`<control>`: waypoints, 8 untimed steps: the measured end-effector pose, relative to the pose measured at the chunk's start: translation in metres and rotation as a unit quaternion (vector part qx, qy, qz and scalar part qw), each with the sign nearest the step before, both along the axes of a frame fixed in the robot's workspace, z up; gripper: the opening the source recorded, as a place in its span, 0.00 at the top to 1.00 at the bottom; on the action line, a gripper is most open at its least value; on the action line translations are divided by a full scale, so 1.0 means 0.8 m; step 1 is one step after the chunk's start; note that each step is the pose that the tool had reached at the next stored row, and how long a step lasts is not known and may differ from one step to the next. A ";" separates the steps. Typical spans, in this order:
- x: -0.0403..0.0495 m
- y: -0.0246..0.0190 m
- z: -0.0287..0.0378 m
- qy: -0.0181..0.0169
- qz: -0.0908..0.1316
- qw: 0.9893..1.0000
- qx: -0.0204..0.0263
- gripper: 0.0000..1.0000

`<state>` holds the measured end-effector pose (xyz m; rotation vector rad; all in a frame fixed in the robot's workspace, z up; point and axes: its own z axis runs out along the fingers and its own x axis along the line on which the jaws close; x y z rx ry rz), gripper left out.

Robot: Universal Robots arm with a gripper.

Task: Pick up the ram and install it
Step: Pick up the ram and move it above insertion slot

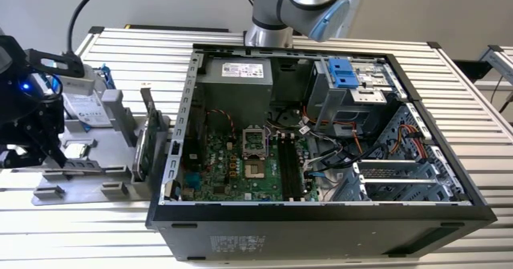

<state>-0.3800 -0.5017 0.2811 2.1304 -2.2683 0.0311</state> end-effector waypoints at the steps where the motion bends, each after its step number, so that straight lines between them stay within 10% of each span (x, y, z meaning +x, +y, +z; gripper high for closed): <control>1: 0.000 0.0000 0.0014 0.000 0.000 1.000 0.000 1.00; 8: 0.000 0.0000 0.0105 0.000 0.000 1.000 0.000 1.00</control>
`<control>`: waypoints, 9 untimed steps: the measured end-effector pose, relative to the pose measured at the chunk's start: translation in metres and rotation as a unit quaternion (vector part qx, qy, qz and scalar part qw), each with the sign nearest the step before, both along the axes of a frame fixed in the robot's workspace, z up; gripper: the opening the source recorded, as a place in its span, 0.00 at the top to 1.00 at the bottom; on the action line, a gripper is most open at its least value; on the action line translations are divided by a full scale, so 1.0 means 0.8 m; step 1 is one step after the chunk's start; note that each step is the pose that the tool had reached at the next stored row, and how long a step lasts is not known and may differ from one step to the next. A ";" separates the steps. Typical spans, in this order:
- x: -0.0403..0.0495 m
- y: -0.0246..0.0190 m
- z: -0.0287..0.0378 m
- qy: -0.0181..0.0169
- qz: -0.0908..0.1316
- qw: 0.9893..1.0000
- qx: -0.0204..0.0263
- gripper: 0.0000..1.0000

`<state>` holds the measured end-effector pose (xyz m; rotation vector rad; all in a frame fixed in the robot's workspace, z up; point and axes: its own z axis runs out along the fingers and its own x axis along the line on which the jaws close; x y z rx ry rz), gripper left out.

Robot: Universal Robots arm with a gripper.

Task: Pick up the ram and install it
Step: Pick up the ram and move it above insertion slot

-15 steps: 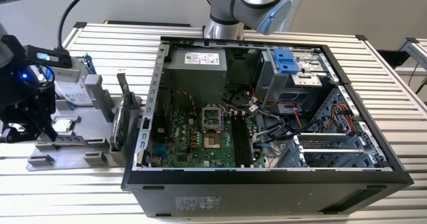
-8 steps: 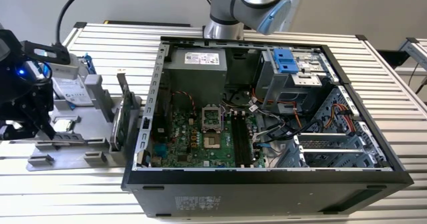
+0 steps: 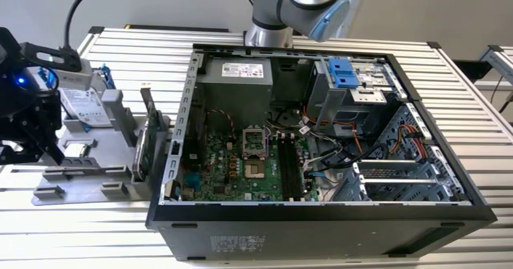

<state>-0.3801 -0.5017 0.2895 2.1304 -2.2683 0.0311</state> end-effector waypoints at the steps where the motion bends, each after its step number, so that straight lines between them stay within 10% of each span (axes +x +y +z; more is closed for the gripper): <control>1: 0.000 0.0000 0.0013 0.000 0.000 1.000 0.000 1.00; 9: 0.000 0.0000 0.0117 0.000 0.000 1.000 0.000 1.00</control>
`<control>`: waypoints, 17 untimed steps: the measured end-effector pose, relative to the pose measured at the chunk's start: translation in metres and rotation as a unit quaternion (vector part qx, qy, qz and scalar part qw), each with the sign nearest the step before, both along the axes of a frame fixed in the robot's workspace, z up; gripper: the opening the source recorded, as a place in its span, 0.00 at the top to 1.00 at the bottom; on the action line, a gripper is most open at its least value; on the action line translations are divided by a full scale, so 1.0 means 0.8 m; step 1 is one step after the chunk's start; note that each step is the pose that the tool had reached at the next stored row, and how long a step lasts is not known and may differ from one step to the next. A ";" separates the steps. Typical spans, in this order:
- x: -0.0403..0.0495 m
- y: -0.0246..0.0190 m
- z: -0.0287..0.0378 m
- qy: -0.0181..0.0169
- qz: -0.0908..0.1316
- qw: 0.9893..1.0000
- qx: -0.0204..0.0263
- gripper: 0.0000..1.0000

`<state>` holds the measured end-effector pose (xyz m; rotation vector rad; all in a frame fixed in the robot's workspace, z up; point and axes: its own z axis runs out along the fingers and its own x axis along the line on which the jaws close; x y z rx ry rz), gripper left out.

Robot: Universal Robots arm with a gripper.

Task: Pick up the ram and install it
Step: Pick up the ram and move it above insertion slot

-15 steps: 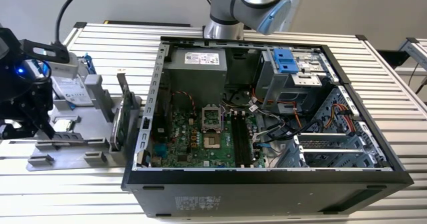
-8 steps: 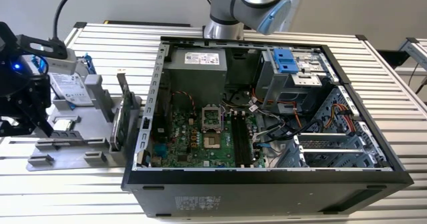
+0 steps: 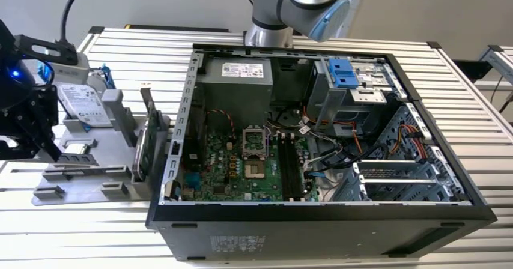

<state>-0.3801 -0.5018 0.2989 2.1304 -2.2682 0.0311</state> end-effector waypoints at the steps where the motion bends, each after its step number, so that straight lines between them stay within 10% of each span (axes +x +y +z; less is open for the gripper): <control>1: 0.000 0.0000 0.0014 0.000 0.000 1.000 0.000 1.00; 17: 0.000 0.0000 0.0224 0.000 0.000 1.000 0.000 1.00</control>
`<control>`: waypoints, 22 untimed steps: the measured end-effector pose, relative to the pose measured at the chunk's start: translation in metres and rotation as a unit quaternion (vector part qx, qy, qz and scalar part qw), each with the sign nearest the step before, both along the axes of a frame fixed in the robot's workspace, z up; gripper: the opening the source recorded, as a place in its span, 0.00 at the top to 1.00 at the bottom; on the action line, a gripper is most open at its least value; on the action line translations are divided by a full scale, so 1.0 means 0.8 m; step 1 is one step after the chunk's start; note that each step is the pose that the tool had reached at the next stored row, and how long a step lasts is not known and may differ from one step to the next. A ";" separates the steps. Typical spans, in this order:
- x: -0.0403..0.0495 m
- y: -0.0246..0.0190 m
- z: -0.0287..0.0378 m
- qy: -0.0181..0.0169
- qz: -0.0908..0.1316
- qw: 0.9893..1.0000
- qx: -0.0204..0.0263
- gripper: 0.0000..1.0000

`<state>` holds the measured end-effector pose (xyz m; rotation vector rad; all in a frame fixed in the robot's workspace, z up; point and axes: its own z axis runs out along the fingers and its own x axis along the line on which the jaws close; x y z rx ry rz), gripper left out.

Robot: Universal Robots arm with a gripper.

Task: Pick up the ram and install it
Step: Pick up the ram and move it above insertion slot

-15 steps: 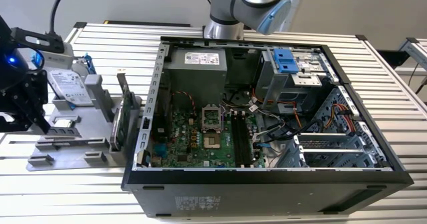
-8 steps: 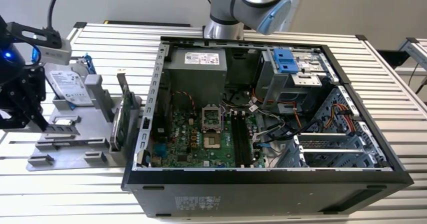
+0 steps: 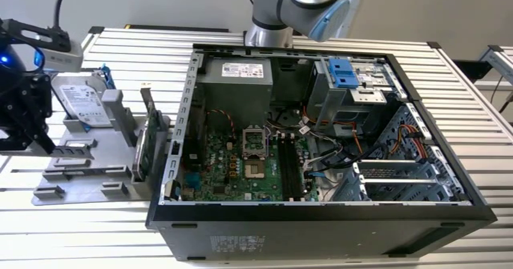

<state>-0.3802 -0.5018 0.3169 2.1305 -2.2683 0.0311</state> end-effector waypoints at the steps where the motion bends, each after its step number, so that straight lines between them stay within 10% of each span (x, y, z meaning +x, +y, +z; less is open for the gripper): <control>1: 0.000 0.0000 0.0012 0.000 0.000 1.000 0.000 1.00; 22: -0.001 0.0000 0.0260 0.000 0.000 1.000 0.000 1.00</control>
